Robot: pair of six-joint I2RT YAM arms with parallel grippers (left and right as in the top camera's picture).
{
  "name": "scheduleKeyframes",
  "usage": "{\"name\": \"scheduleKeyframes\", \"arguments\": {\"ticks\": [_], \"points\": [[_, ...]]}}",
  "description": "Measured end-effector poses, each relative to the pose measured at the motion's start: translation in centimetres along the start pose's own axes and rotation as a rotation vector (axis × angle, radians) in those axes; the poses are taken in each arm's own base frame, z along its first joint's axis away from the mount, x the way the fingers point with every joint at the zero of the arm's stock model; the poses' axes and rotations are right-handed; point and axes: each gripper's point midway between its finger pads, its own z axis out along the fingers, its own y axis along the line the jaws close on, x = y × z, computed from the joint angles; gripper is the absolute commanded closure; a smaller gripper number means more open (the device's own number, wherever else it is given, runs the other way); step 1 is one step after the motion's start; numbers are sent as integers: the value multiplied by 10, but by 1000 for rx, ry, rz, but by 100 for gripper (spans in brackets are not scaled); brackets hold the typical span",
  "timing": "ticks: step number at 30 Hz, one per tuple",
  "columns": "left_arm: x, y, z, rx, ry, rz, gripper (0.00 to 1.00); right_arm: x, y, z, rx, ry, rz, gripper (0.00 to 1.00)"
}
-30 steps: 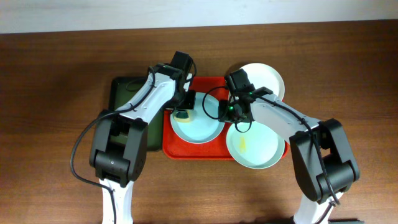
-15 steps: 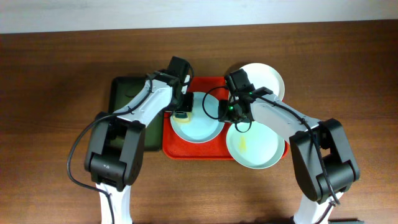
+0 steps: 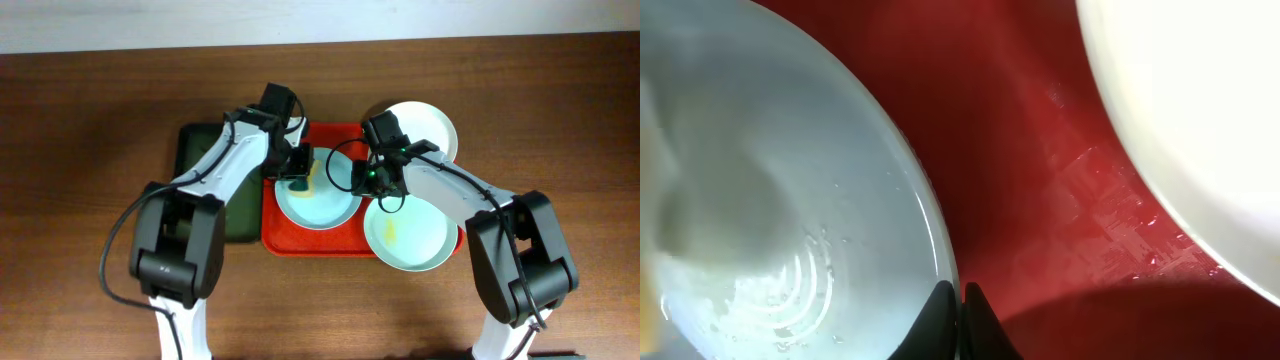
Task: Clean dirty plates on tray and stack at the side
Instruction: 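Scrub the light blue plate with the sponge while right gripper holds it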
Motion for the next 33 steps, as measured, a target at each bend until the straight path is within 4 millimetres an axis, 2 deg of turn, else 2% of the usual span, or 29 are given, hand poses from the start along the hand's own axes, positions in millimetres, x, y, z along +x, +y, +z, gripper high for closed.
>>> {"name": "scheduleKeyframes", "arguments": {"ticks": [2,3,7,12,23,28,33], "points": [[2,11,-15,-84,-14,-2,100,0,0,0,-1,0,0,96],[2,14,-16,-98,-17,-2,100,0,0,0,0,0,0,96],[0,23,-6,-131,-47,2,100,0,0,0,-1,-1,0,96],[4,16,6,-140,-60,12,100,0,0,0,-1,-1,-1,96],[13,21,17,-201,-80,-35,100,0,0,0,-1,-1,0,96],[13,12,22,-160,-133,-13,100,0,0,0,1,0,0,96],[22,-17,25,-38,-96,16,100,0,-1,0,3,-1,1,96]]}}
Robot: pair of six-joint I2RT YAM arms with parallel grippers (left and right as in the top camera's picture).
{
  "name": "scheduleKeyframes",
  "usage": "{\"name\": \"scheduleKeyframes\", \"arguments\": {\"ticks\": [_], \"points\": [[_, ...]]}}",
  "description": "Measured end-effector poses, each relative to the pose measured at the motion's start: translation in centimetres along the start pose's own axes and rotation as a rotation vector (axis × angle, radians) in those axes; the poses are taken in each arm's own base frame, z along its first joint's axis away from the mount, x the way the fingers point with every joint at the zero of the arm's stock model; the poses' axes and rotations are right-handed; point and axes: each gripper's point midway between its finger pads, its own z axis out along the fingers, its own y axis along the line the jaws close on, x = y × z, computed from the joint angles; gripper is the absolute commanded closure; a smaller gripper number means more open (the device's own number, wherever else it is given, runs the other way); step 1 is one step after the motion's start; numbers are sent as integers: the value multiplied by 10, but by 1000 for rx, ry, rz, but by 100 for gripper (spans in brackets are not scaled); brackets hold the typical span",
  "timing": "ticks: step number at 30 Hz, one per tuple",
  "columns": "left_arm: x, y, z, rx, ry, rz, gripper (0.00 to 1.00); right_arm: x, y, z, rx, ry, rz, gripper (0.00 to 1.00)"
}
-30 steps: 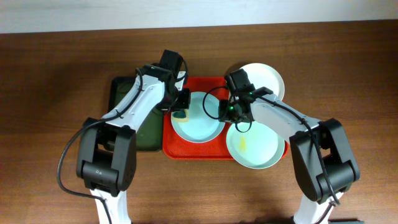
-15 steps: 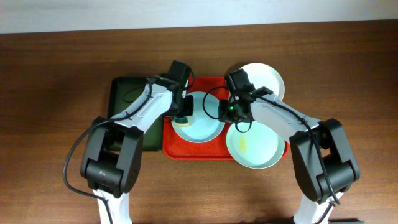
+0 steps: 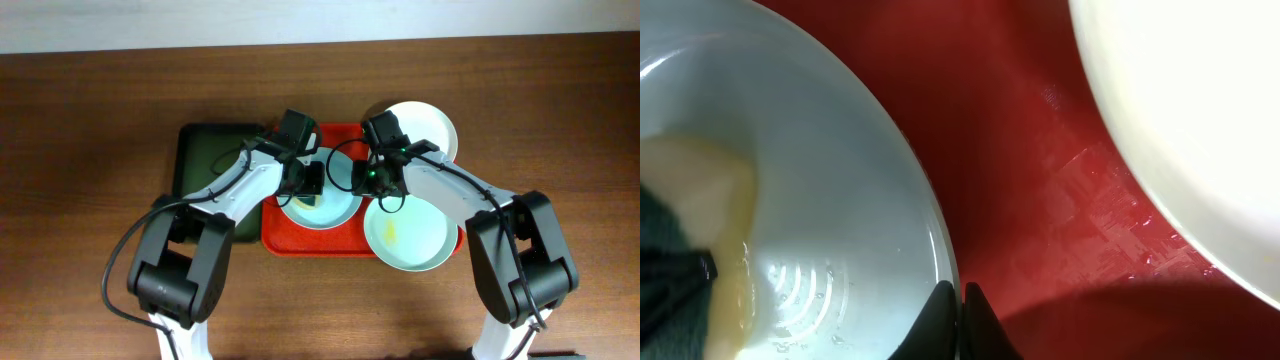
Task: Clean dirty plates on tray and stack at the side
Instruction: 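Scrub the light blue plate with the sponge while right gripper holds it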
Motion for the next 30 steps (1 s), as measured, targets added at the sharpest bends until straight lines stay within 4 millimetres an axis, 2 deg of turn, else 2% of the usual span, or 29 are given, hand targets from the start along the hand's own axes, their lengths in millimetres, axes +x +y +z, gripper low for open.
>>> {"name": "scheduleKeyframes", "arguments": {"ticks": [3,6,8,10,15,20,23,27,30], "points": [[-5,-10,-20,36,-27,8,100,0,0,0,-1,0,-1,96],[-21,-16,-63,26,-133,24,100,0,0,0,-1,0,0,96],[-24,-11,-71,-10,-157,23,100,0,0,0,-1,0,-1,96],[-25,-2,-69,-61,-162,18,100,0,0,0,-1,0,0,96],[-26,2,-64,-78,-161,16,100,0,0,0,-1,0,-1,96],[-17,9,-35,-93,-99,8,100,-1,0,0,-2,-2,-1,96],[-17,11,-23,-94,-86,7,100,-1,0,0,-2,-2,0,96],[-22,16,3,-100,-92,7,100,-1,0,0,-2,-3,0,96],[-27,13,7,-93,-97,12,100,-1,0,0,2,-5,0,96]]}}
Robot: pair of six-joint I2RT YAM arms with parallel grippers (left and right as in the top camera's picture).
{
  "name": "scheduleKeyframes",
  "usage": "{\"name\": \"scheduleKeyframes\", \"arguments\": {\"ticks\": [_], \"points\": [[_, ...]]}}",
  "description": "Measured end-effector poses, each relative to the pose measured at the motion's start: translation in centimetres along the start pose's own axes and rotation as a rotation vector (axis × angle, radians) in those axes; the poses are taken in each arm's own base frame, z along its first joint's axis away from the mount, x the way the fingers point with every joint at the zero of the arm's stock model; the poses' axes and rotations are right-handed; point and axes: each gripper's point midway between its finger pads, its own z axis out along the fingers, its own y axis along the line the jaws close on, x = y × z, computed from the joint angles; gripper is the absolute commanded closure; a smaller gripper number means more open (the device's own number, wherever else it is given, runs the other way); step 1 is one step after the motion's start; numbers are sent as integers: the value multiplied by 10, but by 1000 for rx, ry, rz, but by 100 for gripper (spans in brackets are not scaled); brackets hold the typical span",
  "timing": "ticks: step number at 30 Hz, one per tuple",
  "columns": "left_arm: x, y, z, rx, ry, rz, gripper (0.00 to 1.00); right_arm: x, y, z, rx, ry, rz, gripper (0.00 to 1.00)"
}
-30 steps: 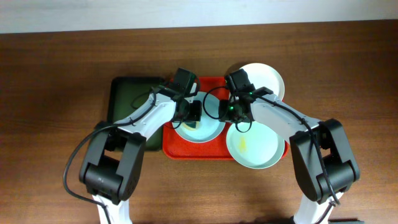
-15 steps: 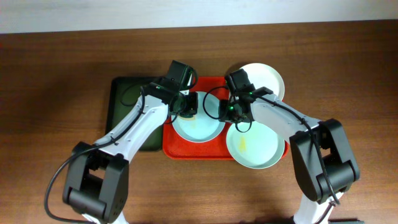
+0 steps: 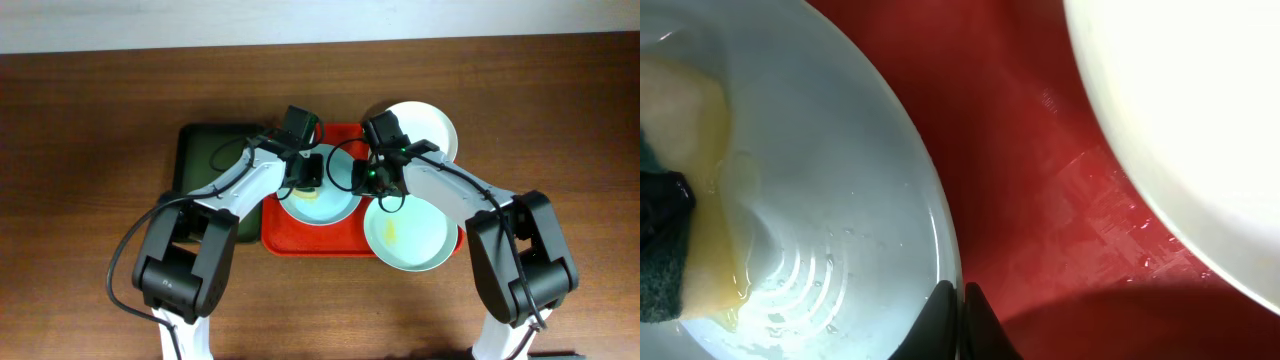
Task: Clean dirty plates on tray and stack at the side
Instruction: 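Scrub the light blue plate with the sponge while right gripper holds it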
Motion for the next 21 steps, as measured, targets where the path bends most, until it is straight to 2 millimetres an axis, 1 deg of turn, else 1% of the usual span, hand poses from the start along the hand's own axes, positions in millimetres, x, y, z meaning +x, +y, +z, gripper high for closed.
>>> {"name": "scheduleKeyframes", "arguments": {"ticks": [2,5,7,9,10,13,14,17,19,21], "points": [[0,-5,2,26,8,4,100,0,-1,0,5,-1,0,96],[5,-29,1,170,46,53,100,0,-2,0,9,-3,0,96],[11,-37,-1,217,78,65,100,0,-2,0,9,-3,0,96],[10,-32,-5,188,83,70,100,0,-1,0,8,-3,0,96],[8,-25,-9,148,72,72,100,0,-1,0,7,-2,0,96],[-4,-8,-30,33,13,78,100,0,-1,0,7,-3,0,96],[-6,-3,-32,2,5,78,100,0,-1,0,7,-3,0,96],[-9,14,-33,-93,-15,79,100,0,-1,0,7,-3,0,96],[-11,19,-32,-120,-23,80,100,0,-1,0,7,-3,-1,96],[-14,20,-24,-128,-34,80,100,0,-1,0,7,-3,0,96]]}}
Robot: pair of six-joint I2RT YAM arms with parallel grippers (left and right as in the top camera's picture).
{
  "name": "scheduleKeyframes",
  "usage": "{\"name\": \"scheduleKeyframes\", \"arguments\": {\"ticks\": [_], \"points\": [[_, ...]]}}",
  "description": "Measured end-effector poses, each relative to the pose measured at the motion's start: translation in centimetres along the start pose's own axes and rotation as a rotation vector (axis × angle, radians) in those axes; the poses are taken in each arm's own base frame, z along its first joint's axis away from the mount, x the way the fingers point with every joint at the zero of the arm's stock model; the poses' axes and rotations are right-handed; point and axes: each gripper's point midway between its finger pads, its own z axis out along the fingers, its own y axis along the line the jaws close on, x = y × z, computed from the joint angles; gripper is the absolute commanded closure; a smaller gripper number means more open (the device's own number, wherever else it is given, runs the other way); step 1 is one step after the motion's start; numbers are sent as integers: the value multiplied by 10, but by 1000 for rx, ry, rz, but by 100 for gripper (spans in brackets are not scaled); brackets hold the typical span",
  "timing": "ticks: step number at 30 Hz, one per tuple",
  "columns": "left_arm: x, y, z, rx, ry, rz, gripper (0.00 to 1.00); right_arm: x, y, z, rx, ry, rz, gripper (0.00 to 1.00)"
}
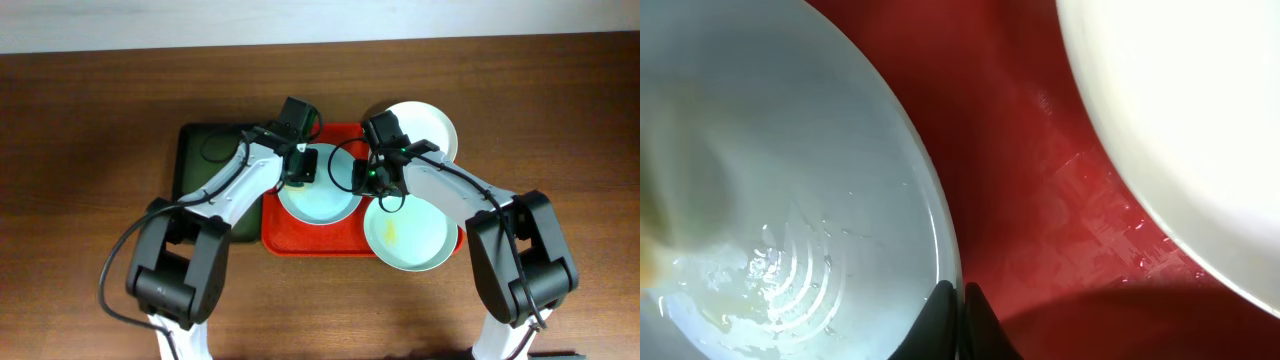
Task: Clean dirty plates on tray and stack at the side
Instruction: 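Scrub the light blue plate with the sponge while right gripper holds it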
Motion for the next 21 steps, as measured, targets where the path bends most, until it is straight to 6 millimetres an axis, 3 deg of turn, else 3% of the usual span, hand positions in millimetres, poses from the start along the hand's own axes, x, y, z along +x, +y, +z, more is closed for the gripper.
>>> {"name": "scheduleKeyframes", "arguments": {"ticks": [2,7,12,15,18,21], "points": [[6,1,18,-8,25,2,100,0,0,0,0,0,-1,96],[10,-12,19,86,67,-9,100,0,0,0,0,0,0,96],[30,-58,10,366,172,-22,100,0,0,0,0,0,0,96],[36,-71,7,451,210,-28,100,0,0,0,0,0,-1,96],[32,-69,2,432,216,-31,100,0,0,0,0,0,0,96],[12,-51,-6,307,174,-22,100,0,0,0,0,0,0,96]]}}
